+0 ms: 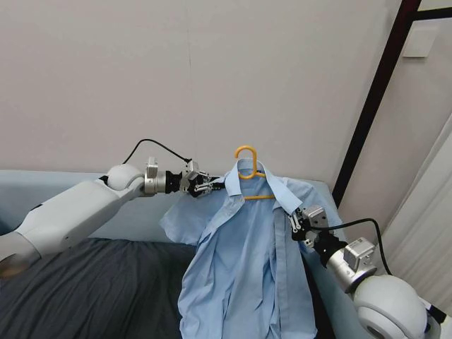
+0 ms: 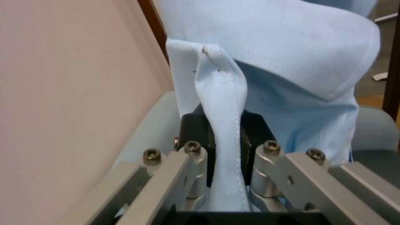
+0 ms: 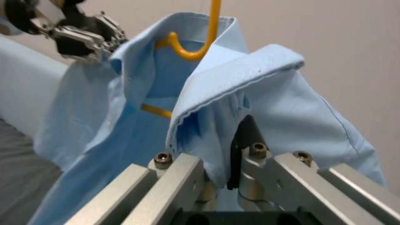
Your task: Pick up the clothes from the sofa and hang them on the clothes hanger.
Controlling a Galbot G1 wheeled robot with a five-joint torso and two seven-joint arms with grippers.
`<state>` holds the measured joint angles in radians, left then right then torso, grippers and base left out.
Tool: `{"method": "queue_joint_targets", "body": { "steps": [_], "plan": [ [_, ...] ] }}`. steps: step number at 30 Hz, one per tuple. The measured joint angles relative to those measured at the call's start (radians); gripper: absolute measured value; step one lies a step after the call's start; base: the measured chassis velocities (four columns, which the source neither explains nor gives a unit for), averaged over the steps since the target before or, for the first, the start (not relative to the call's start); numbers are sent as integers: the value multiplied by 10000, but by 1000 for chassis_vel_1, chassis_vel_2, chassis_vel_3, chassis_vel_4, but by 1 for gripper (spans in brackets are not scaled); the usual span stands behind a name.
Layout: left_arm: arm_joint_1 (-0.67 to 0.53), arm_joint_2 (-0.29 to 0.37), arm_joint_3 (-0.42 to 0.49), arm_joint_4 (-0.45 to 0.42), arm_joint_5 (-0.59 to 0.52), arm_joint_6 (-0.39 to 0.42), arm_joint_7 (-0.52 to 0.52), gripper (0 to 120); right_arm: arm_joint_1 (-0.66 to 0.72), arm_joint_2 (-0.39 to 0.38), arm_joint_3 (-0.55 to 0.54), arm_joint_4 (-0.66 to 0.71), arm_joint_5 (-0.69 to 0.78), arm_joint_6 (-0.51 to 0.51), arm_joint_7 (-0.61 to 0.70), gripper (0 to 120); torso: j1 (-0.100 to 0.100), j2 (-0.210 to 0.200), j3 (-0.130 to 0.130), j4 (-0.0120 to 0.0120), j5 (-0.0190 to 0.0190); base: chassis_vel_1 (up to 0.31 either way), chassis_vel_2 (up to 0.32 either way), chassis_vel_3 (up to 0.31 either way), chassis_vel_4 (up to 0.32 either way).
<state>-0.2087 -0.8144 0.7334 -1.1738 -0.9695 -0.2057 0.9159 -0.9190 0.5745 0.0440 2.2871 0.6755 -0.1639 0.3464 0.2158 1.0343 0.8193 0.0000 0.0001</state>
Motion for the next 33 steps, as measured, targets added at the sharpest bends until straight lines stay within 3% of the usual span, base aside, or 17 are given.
{"method": "queue_joint_targets", "body": {
  "steps": [14, 23, 27, 29, 33],
  "plan": [
    [-560, 173, 57, -721, -915, -2, -232, 7, 417, -159, 65, 225, 148, -38, 18, 0, 0, 0, 0, -1, 2, 0, 0, 0, 0],
    [-865, 432, 191, -721, -925, -124, -119, 7, -51, -37, -22, 63, -257, -83, -41, 34, 0, 0, 0, 0, 0, 0, 0, 0, 0],
    [-899, 451, 178, -674, -906, -195, -121, 7, -207, -38, -80, 79, -474, -83, -170, 43, 0, 0, 0, -1, 1, 0, 0, 0, 0],
    [-821, 558, -11, -689, -816, -272, -128, 7, -313, 0, -96, 128, -535, -85, -192, 57, 0, 1, 0, -3, 2, 0, 0, 0, 0],
    [-628, 744, -285, -800, -751, -316, -151, 7, -417, 17, -96, 156, -532, -78, -187, 66, 0, 1, 0, -1, -1, 0, 0, 0, 0]
  ]
}}
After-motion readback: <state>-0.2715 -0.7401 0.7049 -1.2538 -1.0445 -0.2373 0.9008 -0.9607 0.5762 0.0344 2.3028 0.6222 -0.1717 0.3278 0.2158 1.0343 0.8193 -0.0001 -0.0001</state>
